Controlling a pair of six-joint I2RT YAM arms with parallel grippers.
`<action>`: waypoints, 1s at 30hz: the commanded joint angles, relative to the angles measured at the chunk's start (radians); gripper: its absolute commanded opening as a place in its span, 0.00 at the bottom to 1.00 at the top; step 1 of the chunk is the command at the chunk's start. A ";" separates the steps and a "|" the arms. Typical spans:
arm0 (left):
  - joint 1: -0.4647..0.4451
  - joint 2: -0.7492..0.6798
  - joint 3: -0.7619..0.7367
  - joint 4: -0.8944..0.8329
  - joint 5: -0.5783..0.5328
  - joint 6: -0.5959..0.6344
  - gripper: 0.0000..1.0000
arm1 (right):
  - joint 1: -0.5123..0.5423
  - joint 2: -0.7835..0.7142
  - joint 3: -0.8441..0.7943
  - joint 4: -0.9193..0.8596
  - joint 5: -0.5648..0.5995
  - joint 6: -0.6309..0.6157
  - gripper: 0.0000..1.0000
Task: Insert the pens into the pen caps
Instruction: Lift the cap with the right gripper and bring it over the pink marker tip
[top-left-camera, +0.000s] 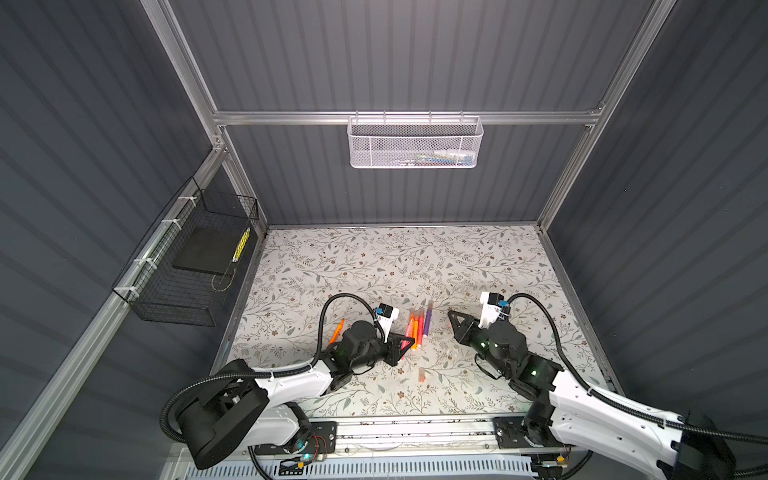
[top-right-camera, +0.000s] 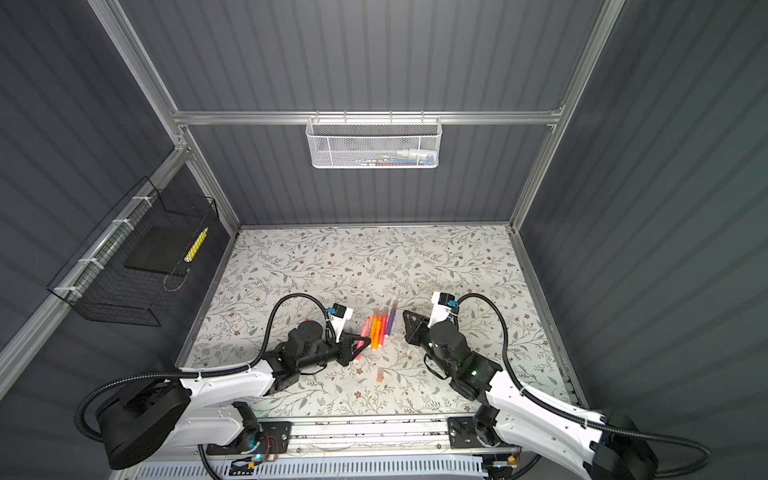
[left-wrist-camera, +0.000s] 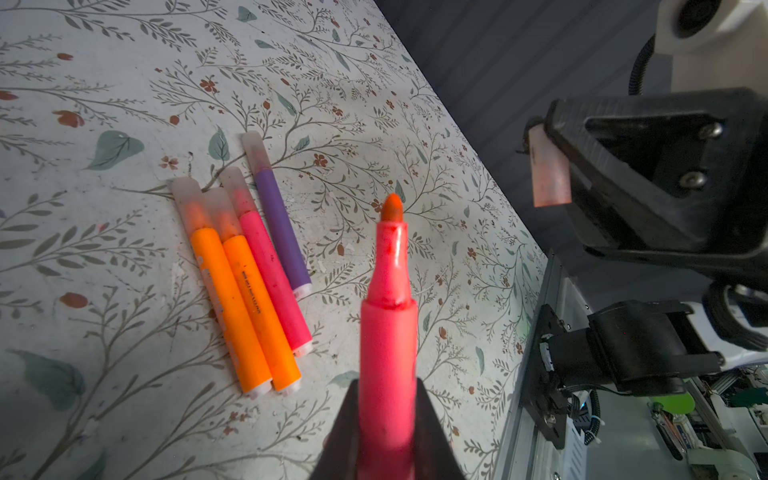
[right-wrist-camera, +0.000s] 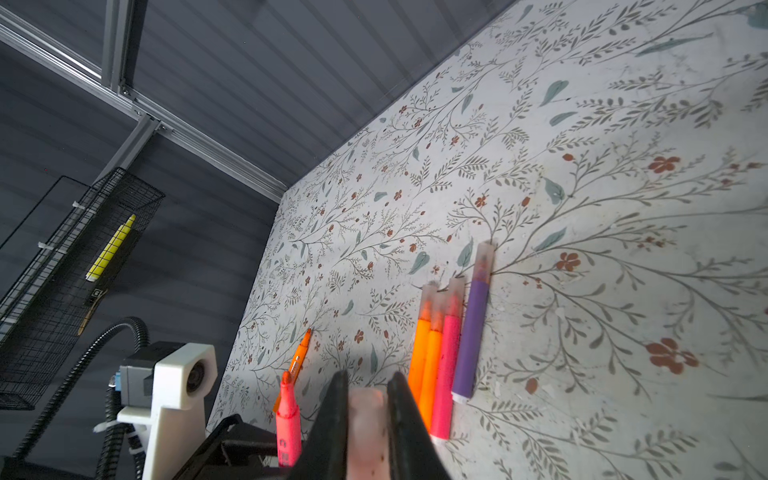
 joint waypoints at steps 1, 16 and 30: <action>-0.008 0.009 0.016 0.037 0.001 -0.003 0.00 | -0.004 0.067 0.055 0.095 -0.040 0.006 0.01; -0.028 0.019 0.029 0.036 0.029 0.021 0.00 | -0.003 0.323 0.169 0.191 -0.166 0.026 0.00; -0.040 0.014 0.012 0.067 0.024 0.009 0.00 | 0.002 0.372 0.130 0.343 -0.141 0.069 0.00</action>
